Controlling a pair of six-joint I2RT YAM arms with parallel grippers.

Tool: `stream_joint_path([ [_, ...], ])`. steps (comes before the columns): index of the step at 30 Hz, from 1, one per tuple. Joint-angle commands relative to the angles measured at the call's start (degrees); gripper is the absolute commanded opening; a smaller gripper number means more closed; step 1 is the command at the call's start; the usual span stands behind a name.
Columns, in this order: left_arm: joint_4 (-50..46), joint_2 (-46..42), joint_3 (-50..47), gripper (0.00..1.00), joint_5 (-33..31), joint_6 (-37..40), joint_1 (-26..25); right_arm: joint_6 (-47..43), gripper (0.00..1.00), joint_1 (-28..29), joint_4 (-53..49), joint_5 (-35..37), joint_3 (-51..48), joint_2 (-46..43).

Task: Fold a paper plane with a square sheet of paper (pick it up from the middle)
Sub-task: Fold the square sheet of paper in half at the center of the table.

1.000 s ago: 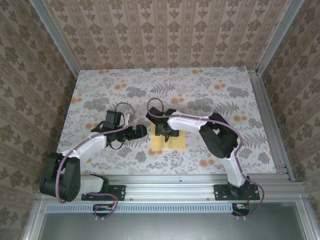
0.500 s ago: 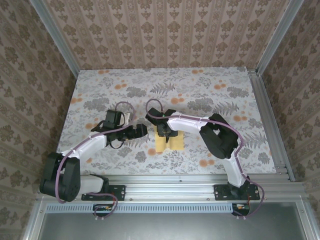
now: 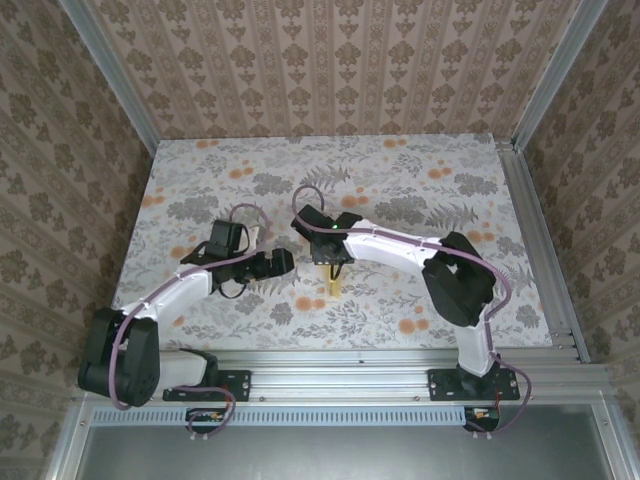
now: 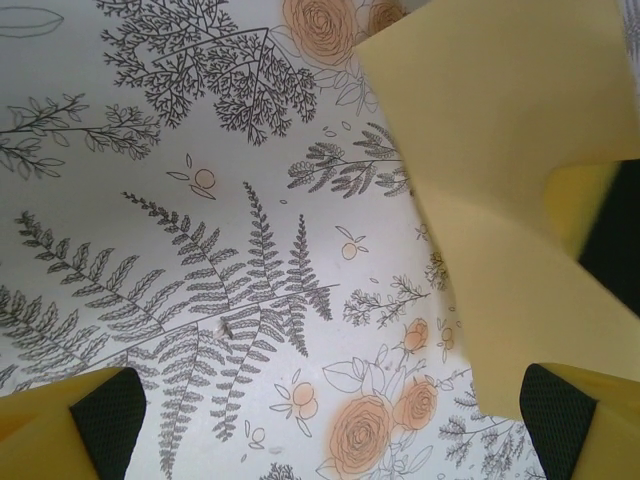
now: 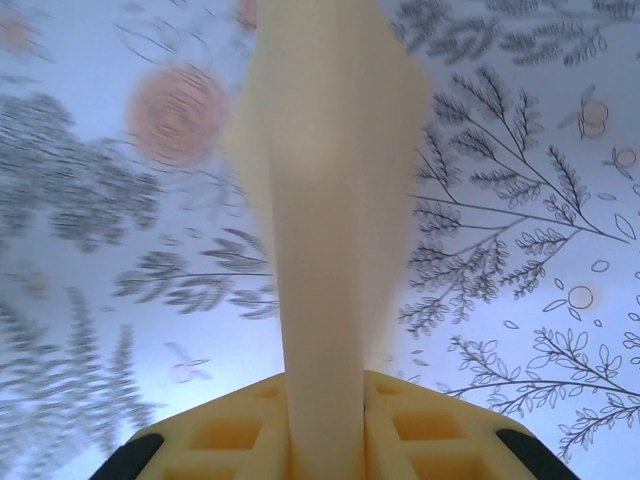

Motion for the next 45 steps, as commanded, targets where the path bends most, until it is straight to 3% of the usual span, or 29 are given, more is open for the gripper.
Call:
stream_joint_path([
  [1, -3.4, -4.2, 2.4, 1.00, -0.5, 1.6, 1.2, 0.5, 0.21, 0.3, 6.5, -3.9, -2.9, -6.6],
  [8, -4.7, -7.7, 3.9, 1.00, 1.7, 0.0, 1.7, 7.7, 0.19, -2.3, 31.1, -15.6, -18.7, -14.6],
  [17, 1.4, -3.7, 3.7, 0.98, 3.0, -3.1, -2.5, 13.1, 0.19, -4.1, 50.3, -19.2, -35.0, -15.6],
  [29, 11.4, 3.5, 3.3, 0.85, 0.5, -9.3, -9.3, 14.6, 0.22, -7.2, 58.6, -22.2, -46.0, -15.6],
  [36, 14.5, 8.7, 3.8, 0.72, -0.8, -11.1, -13.2, 15.5, 0.25, -8.0, 61.7, -22.0, -49.7, -15.6],
  [45, 17.7, 14.9, 4.7, 0.48, -2.9, -13.2, -17.2, 16.2, 0.28, -8.5, 63.5, -21.7, -51.4, -15.7],
])
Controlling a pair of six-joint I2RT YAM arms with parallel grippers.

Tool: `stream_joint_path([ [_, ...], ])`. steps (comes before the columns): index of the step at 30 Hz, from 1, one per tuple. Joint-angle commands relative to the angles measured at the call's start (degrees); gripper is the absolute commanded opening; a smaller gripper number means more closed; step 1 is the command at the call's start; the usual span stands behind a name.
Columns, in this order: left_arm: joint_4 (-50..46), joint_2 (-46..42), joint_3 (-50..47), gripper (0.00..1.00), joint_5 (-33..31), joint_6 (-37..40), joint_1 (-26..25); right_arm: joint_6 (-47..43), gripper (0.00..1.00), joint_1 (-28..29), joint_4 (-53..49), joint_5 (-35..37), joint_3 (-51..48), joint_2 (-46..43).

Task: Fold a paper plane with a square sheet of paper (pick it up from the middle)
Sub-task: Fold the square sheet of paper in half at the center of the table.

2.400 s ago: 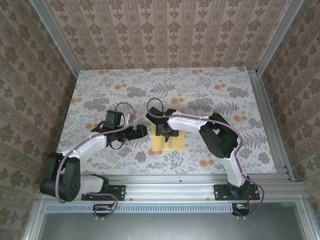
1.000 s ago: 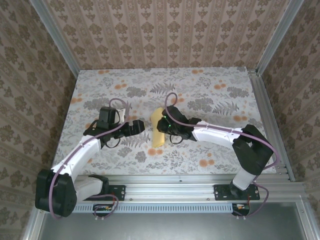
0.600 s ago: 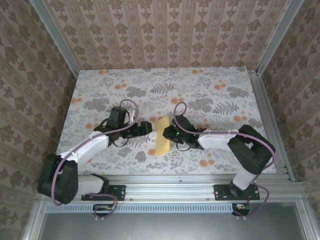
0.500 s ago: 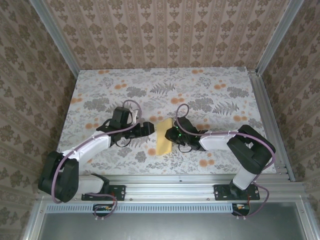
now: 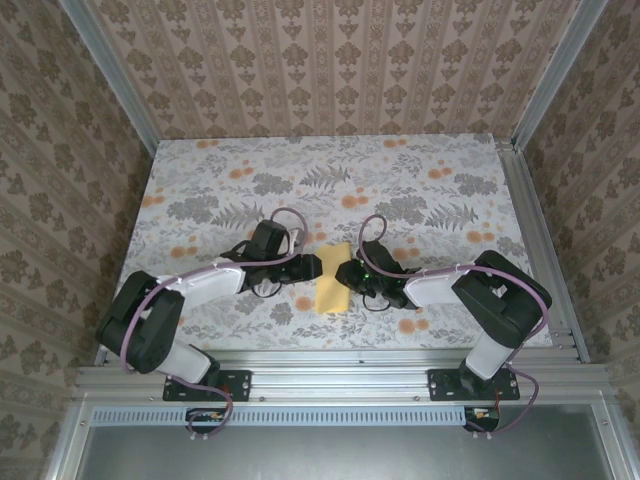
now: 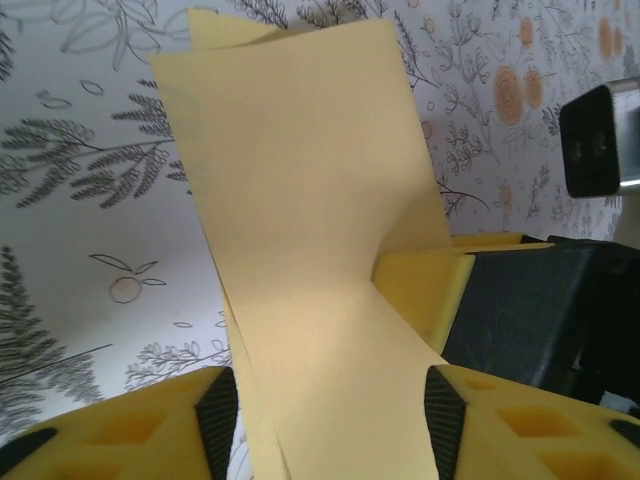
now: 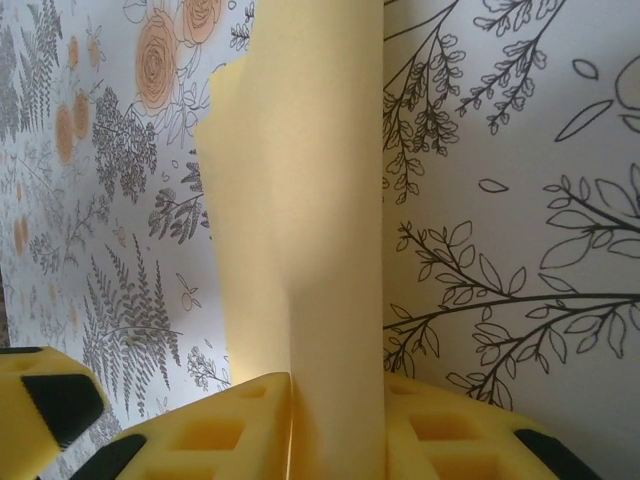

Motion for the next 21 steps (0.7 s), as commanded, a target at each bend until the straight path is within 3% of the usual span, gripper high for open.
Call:
stream_joint_path([
  [1, 3.3, 2.0, 1.6, 0.44, -1.5, -1.9, -1.3, 0.8, 0.28, -0.5, 2.5, -0.3, -1.0, -0.8],
  [5, 3.9, 4.2, 2.4, 0.29, -2.1, -2.3, -2.7, 0.7, 0.29, -0.8, 2.3, -0.6, -0.8, -1.5],
  [10, 4.3, 7.0, 2.8, 0.22, -2.5, -2.5, -3.6, 0.8, 0.29, -1.0, 2.6, -1.1, -1.0, -1.3],
  [21, 2.6, 11.9, 3.8, 0.19, -3.7, -1.0, -4.9, 0.0, 0.32, -1.2, 1.9, -1.4, -0.5, -1.5],
])
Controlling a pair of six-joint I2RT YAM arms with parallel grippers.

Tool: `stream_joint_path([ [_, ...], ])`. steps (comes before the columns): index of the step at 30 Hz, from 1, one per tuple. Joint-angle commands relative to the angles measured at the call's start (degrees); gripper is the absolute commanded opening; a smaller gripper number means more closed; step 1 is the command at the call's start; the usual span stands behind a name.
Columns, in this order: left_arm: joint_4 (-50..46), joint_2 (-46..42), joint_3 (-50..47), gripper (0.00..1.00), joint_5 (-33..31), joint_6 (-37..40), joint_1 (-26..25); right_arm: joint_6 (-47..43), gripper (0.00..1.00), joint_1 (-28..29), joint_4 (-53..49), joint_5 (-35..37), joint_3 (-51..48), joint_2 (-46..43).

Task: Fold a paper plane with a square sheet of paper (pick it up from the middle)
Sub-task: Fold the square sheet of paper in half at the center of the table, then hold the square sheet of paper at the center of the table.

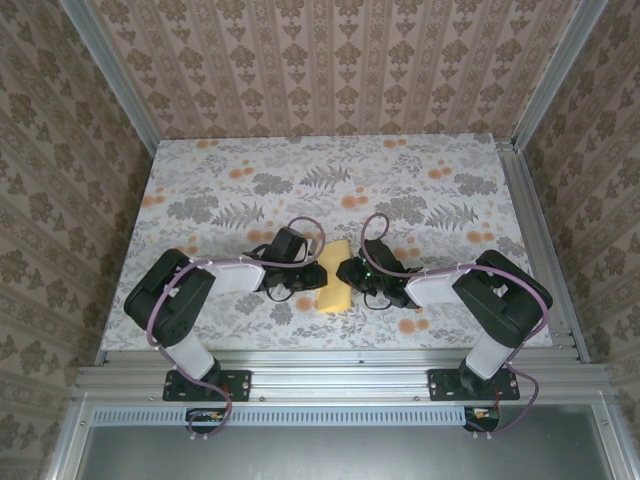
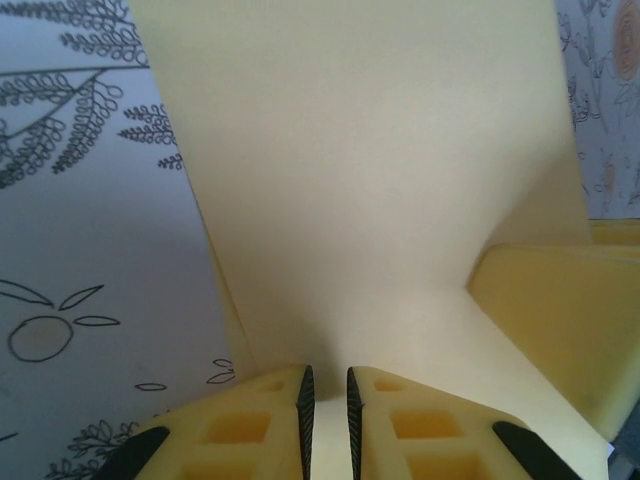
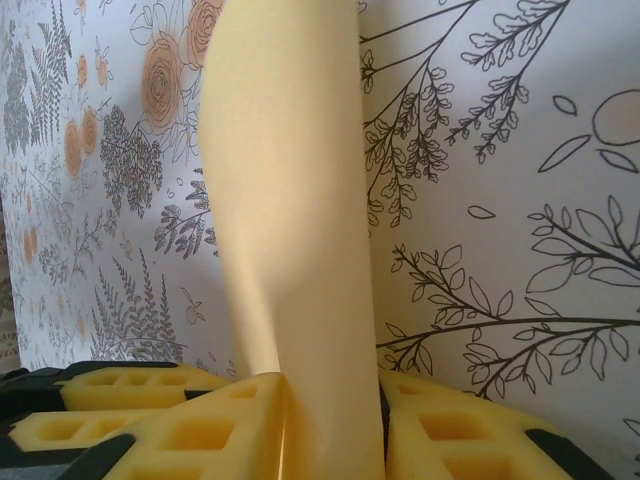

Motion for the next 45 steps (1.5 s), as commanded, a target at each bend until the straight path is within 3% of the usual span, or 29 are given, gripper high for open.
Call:
stream_joint_path([
  [1, -1.3, 1.7, 2.0, 0.19, -1.0, 1.2, -0.5, -0.1, 0.32, -0.3, 0.7, -1.1, -0.2, -1.6],
  [6, -2.2, 2.6, 1.9, 0.18, -1.9, 2.2, -0.6, -2.8, 0.39, -0.3, -4.5, 0.1, 0.8, -4.1],
  [13, -2.9, 2.9, 2.4, 0.18, -2.1, 2.8, -0.8, -14.0, 0.51, -2.4, -20.5, 0.8, 6.1, -8.8],
  [21, -3.4, 2.8, 3.5, 0.18, -1.6, 2.9, -1.0, -28.1, 0.63, -3.2, -35.7, -0.1, 17.2, -2.6],
  [33, -4.0, 1.2, 4.1, 0.19, -2.0, 2.7, -1.1, -31.6, 0.64, -3.3, -40.0, 2.6, 23.6, 5.7],
  [45, -4.9, -2.5, 4.5, 0.25, -0.7, 2.6, -1.0, -27.3, 0.51, -3.5, -37.5, 4.6, 23.3, 8.0],
])
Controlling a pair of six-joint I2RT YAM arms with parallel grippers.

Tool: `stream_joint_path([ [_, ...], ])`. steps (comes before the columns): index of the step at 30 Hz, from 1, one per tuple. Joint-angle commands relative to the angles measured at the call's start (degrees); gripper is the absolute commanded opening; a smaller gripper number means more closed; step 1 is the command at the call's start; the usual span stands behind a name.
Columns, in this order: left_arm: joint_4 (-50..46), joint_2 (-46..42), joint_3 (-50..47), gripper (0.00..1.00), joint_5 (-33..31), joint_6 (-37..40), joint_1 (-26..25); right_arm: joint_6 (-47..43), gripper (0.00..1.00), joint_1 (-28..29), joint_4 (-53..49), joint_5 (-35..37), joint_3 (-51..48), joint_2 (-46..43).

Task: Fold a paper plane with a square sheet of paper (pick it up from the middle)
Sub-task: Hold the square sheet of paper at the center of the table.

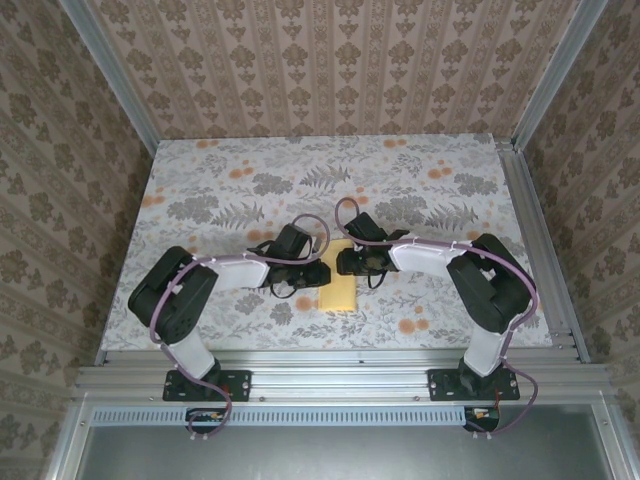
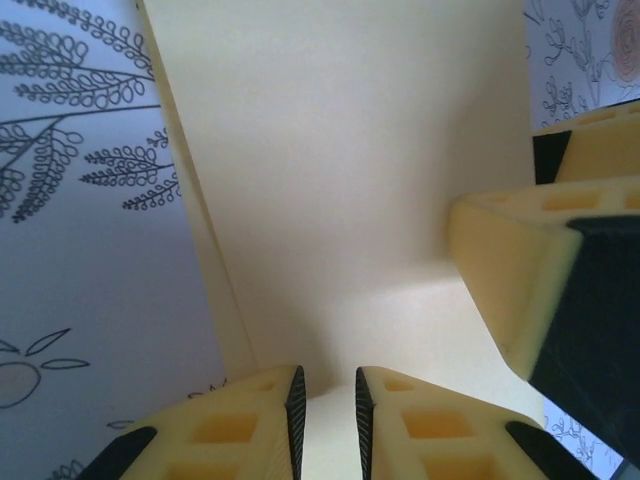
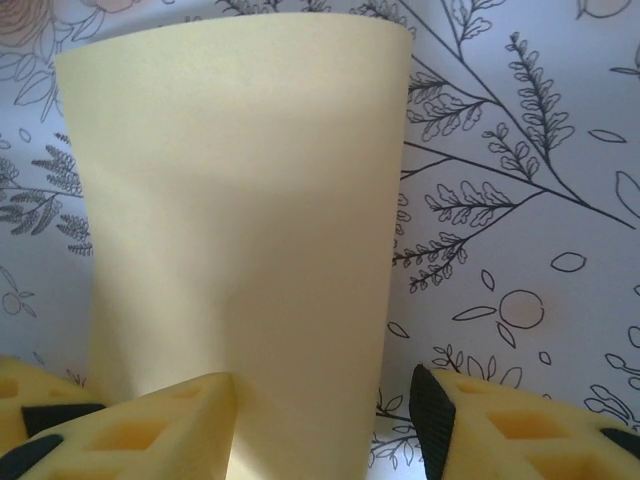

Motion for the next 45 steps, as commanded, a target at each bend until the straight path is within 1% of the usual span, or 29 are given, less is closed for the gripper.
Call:
stream_joint_path([
  [1, -2.5, -4.0, 1.4, 0.26, 0.2, 1.2, -0.2, 1.8, 0.50, -0.3, 0.1, 1.9, 0.6, 1.8],
  [8, -6.8, -8.4, 1.1, 0.34, -3.1, 2.4, 0.4, 4.9, 0.50, -0.3, 0.0, 4.5, 0.0, 1.7],
  [14, -6.7, -8.2, 0.0, 0.40, -3.0, 2.5, 0.7, 7.7, 0.52, -0.2, 0.6, 4.4, -0.3, 1.7],
  [19, -5.4, -7.0, -0.9, 0.41, -2.5, 2.1, 0.7, 7.9, 0.52, 0.3, 1.0, 4.6, -0.3, 1.8],
  [24, -4.1, -6.4, -1.3, 0.41, -2.4, 1.7, 0.8, 5.7, 0.52, 1.2, 0.9, 4.6, 0.1, 2.4],
  [30, -4.8, -7.3, -1.3, 0.41, -3.8, 1.8, 1.1, 6.5, 0.52, 1.4, 0.2, 5.2, 0.1, 2.9],
  [34, -4.7, -7.8, -1.8, 0.41, -4.1, 1.4, 1.3, 6.5, 0.53, 2.3, -1.2, 6.9, 1.4, 3.8],
  [45, -5.0, -10.4, -3.5, 0.40, -5.1, 0.7, 2.1, 7.6, 0.55, 3.3, -1.1, 6.8, 2.4, 5.4],
])
